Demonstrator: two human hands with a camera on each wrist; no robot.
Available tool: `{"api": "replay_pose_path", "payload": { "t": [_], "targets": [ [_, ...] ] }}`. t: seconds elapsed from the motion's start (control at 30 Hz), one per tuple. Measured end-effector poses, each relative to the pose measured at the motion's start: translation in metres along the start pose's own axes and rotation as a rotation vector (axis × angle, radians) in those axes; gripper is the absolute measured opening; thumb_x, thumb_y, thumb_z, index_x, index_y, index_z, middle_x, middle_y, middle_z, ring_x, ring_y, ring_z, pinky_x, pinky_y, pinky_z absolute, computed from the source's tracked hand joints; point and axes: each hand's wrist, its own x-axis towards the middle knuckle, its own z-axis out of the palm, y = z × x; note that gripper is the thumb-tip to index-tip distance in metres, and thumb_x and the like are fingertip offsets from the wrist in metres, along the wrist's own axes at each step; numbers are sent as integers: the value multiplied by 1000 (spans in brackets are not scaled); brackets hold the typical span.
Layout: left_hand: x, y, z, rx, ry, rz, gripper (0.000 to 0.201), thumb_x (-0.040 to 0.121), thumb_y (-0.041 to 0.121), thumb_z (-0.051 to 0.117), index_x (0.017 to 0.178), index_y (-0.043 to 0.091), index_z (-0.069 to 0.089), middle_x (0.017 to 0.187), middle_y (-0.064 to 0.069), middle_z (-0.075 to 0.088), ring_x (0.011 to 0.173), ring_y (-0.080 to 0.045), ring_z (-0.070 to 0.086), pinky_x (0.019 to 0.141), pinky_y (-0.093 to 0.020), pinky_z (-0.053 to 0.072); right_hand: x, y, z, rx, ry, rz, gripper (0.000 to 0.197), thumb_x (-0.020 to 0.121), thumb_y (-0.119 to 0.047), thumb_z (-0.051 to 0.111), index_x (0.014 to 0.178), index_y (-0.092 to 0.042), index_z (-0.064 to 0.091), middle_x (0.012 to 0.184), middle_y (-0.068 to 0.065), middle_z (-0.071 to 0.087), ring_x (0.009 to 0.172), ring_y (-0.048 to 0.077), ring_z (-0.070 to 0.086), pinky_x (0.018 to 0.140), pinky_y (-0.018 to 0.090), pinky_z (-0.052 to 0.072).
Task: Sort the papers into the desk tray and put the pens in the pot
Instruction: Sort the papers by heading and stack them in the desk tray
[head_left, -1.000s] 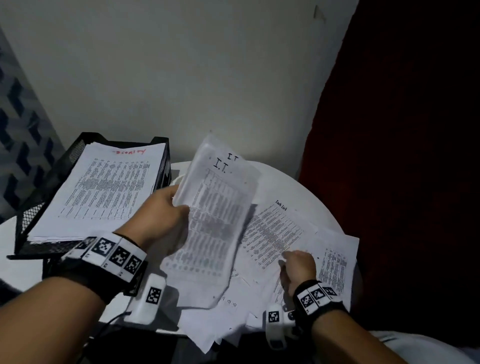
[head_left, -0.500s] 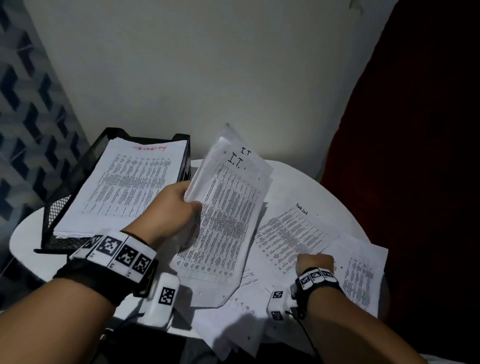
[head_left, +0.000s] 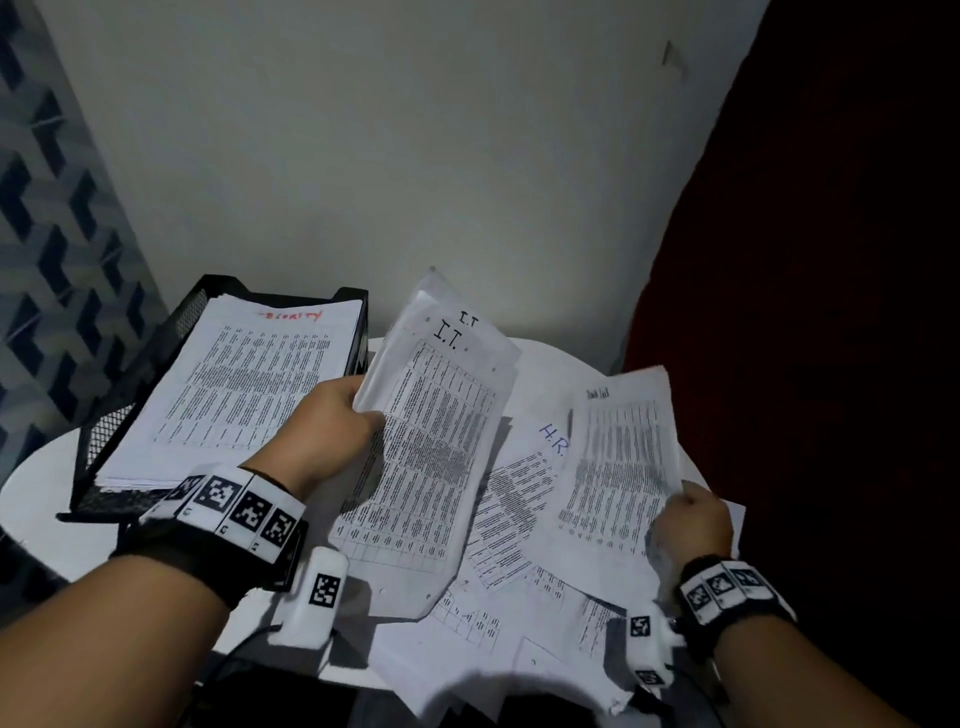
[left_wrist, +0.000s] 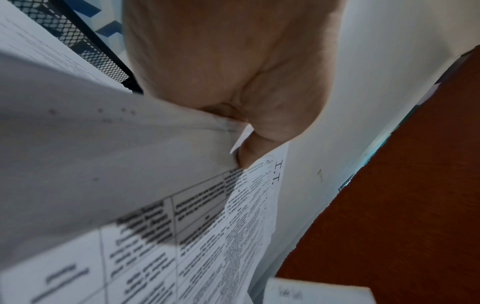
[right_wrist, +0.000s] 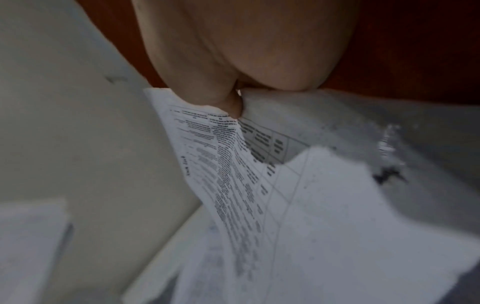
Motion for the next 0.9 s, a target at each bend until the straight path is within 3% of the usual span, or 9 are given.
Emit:
{"api": "replay_pose_path", "payload": {
  "t": [0.1, 0.2, 0.27, 0.4, 0.5, 0.6, 0.7, 0.8, 0.9],
  "targets": [
    [-2, 0, -1, -7, 40, -9, 24, 95, 11, 65, 118, 15, 68, 90, -6, 71, 79, -28, 69, 78, -46, 60, -3, -15, -13, 242, -19, -58, 29, 99, 2, 48, 99, -12, 73, 87, 9, 69, 64, 21, 60, 50, 19, 51],
    [-8, 3, 1, -79, 58, -18, 21, 93, 11, 69, 114, 16, 69, 87, -12, 72, 72, -33, 69, 69, -48, 61, -21, -24, -15, 460, -191, 13, 31, 102, 3, 50, 112, -12, 75, 106, 17, 79, 92, 37, 76, 82, 50, 62],
    [-12, 6, 5, -153, 33, -37, 15, 93, 10, 70, 105, 18, 69, 84, -17, 73, 65, -34, 67, 62, -48, 60, -43, -29, -10, 557, -326, 37, 31, 104, 3, 48, 115, -12, 73, 107, 15, 80, 96, 37, 77, 87, 54, 60],
    [-23, 12, 20, -413, -132, -40, 27, 94, 2, 67, 119, 11, 70, 103, -15, 78, 98, -37, 74, 87, -47, 60, -82, -28, 12, 620, -472, 103, 31, 104, 4, 48, 125, -2, 69, 117, 21, 76, 104, 40, 74, 79, 48, 64],
    [-31, 12, 32, -673, -250, -69, 29, 99, -4, 54, 127, -1, 64, 119, -20, 74, 114, -39, 69, 96, -45, 55, -93, -19, 34, 577, -486, 160, 31, 105, 1, 47, 126, -2, 69, 115, 23, 76, 106, 43, 73, 91, 57, 60],
    [-32, 6, 39, -660, -272, -95, 30, 107, 21, 49, 125, 8, 68, 116, -17, 76, 107, -36, 73, 97, -53, 55, -103, -16, 50, 555, -530, 172, 30, 105, 2, 47, 125, -3, 69, 115, 22, 77, 108, 43, 73, 97, 61, 56],
    [-31, 7, 43, -737, -272, -143, 27, 108, 33, 44, 119, 18, 64, 113, -7, 76, 98, -19, 75, 83, -31, 54, -108, -16, 58, 539, -567, 158, 29, 105, 4, 46, 122, -3, 69, 113, 20, 78, 104, 41, 75, 93, 58, 59],
    [-30, 7, 43, -493, -236, -130, 15, 102, 14, 57, 111, 5, 64, 82, -16, 59, 68, -25, 57, 57, -27, 44, -106, -14, 63, 502, -558, 149, 27, 104, 4, 49, 118, -4, 70, 111, 19, 78, 101, 39, 75, 92, 55, 60],
    [-22, 0, 38, -329, -163, -101, 12, 97, 6, 55, 100, 10, 67, 65, -14, 49, 53, -24, 48, 51, -34, 41, -87, 0, 68, 425, -468, 147, 19, 100, -9, 60, 115, -13, 69, 97, 14, 79, 79, 30, 72, 72, 41, 58]
  ]
}}
